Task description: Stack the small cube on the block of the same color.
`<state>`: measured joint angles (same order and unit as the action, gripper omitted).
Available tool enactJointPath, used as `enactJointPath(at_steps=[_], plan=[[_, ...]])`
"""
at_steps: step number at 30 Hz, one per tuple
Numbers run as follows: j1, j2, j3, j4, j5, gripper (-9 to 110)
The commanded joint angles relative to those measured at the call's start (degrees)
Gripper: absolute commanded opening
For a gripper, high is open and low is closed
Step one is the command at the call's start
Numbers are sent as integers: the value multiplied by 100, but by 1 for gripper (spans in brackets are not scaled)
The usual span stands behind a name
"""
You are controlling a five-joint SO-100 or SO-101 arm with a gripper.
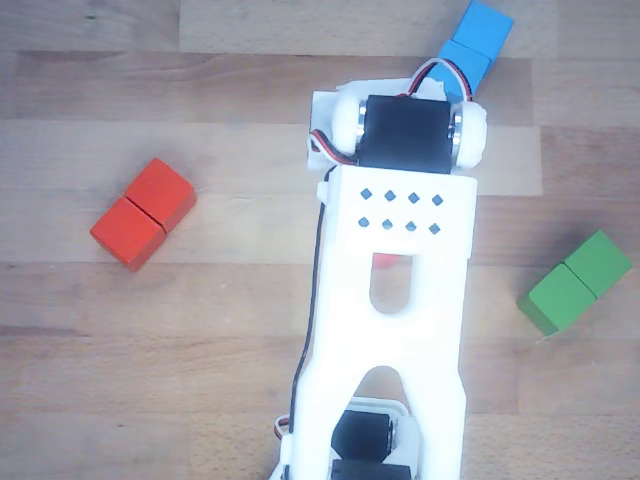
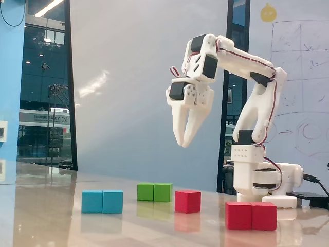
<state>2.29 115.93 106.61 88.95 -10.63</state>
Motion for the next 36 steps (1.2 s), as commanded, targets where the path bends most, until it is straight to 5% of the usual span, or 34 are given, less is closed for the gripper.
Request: enactJointPath(at_steps=[1, 28, 36], plan=[[-35, -26, -246, 9, -220, 1], [-35, -413, 932, -299, -747, 1], [-44, -422, 984, -299, -765, 21]])
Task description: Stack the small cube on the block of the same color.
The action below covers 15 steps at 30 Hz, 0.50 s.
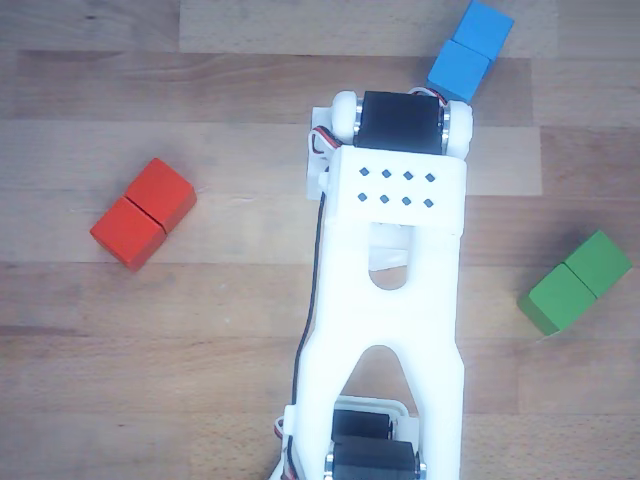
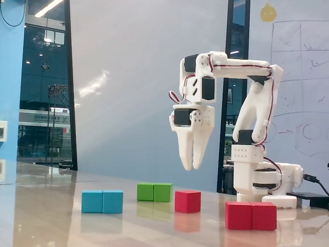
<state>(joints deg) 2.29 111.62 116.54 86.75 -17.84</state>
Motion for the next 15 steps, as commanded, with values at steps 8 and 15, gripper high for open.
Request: enactJointPath(at_steps=[8, 15], plan=[[-53, 53, 176, -123, -44, 37], [-35, -9, 923, -967, -44, 36]])
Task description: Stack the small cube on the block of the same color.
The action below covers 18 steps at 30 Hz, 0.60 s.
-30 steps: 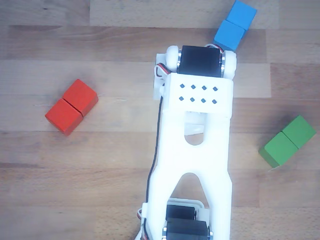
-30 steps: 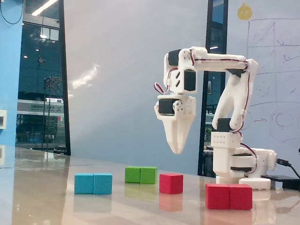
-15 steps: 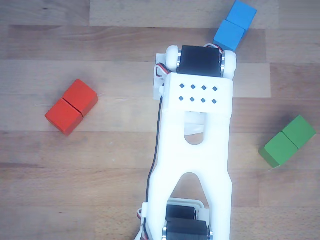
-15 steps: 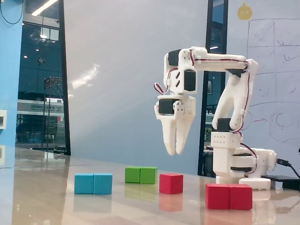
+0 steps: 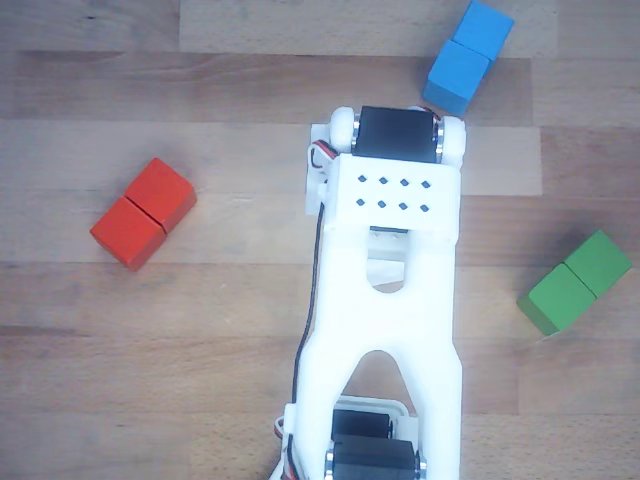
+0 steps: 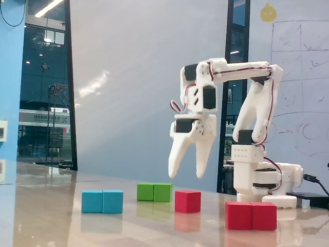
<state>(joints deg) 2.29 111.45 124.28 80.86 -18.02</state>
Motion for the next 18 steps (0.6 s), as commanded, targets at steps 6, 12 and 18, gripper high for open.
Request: enactJointPath(at_steps=[6, 12, 18], plan=[[9, -378, 369, -765, -9, 35], [26, -642, 369, -967, -18, 35], [26, -967, 413, -1187, 0, 35]])
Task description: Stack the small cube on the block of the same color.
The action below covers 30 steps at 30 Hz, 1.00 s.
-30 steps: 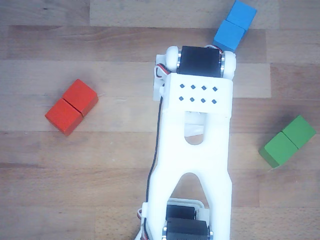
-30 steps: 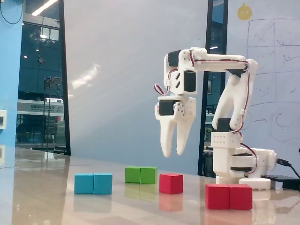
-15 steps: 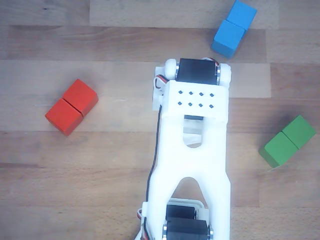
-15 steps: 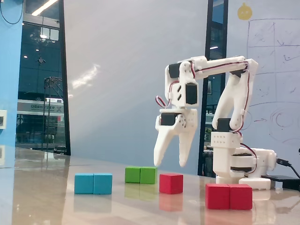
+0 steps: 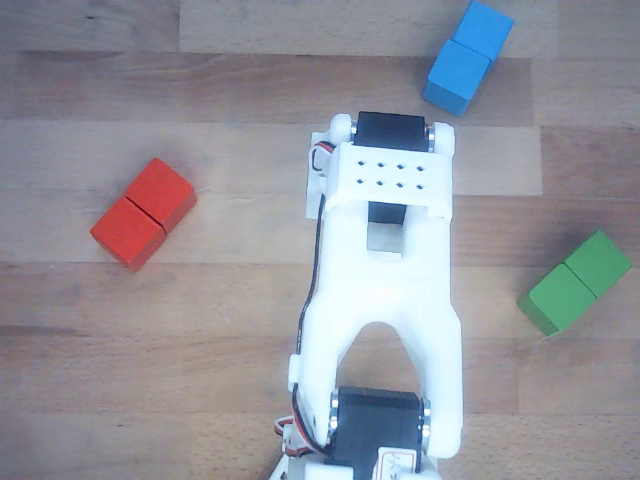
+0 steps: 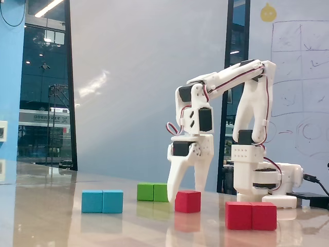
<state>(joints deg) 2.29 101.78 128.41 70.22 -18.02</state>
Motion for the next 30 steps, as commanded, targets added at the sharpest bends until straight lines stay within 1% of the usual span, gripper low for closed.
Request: enactJointPath(at_steps=[1, 4, 13, 18, 25, 30], plan=[[26, -35, 0, -132, 9, 35], [26, -79, 0, -141, 18, 33], [35, -88, 44, -255, 53, 15], [35, -79, 44, -255, 53, 9], [35, 53, -53, -158, 44, 5], [35, 826, -53, -141, -18, 5]])
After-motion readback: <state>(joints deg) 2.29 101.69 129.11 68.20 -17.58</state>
